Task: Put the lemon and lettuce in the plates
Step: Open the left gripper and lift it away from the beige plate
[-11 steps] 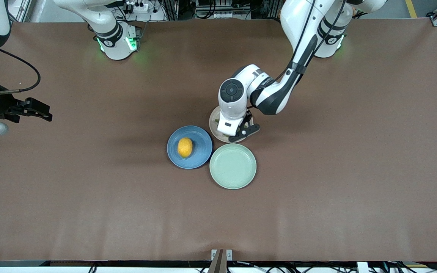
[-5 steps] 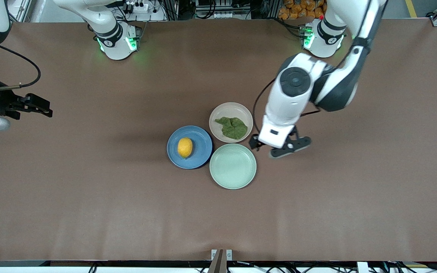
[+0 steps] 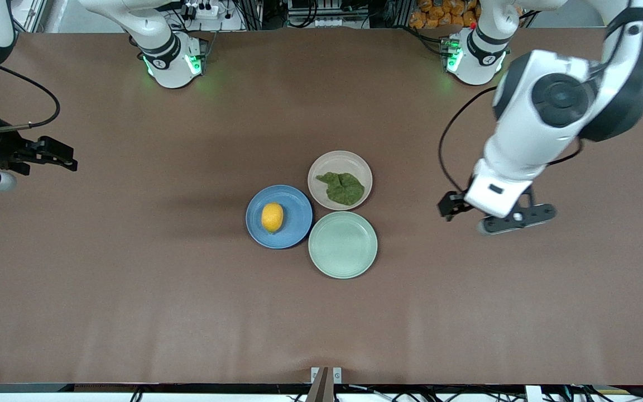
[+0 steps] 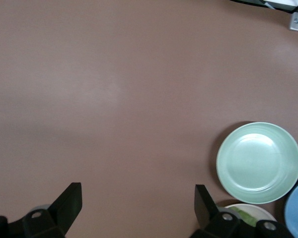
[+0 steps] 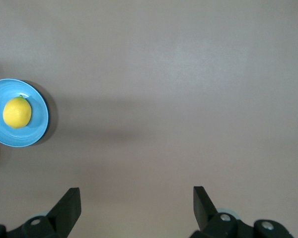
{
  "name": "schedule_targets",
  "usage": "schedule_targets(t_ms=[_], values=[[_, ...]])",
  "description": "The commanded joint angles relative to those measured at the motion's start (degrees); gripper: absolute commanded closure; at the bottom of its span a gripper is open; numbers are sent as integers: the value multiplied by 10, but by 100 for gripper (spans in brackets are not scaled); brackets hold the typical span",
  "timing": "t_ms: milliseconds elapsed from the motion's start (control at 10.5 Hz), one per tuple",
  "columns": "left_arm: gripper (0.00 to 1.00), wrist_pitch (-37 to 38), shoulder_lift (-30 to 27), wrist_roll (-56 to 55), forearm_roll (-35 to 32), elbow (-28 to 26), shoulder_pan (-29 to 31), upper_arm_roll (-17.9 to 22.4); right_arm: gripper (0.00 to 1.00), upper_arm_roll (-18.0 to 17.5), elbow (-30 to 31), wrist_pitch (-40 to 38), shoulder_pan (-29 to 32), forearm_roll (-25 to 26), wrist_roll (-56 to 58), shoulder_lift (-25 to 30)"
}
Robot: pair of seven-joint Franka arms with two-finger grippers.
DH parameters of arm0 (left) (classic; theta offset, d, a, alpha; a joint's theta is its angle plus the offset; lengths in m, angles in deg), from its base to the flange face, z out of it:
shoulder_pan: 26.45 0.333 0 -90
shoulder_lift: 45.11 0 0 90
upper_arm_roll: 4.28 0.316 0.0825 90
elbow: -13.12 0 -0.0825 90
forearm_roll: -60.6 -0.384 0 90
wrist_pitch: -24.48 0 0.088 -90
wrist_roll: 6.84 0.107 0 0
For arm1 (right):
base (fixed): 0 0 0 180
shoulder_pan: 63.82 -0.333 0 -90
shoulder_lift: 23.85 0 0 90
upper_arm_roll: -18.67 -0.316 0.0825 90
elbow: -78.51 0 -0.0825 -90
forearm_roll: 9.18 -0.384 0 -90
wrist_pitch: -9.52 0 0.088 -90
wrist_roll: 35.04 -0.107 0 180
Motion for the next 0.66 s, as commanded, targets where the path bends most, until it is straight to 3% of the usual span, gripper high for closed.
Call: schedule_targets(t_ms=[0, 569], values=[[0, 36, -35, 50, -4, -8, 34, -8, 0, -12, 20, 3, 10, 7, 7, 19], [0, 111, -84, 69, 44, -7, 87, -9, 0, -12, 20, 9, 7, 7, 6, 15]])
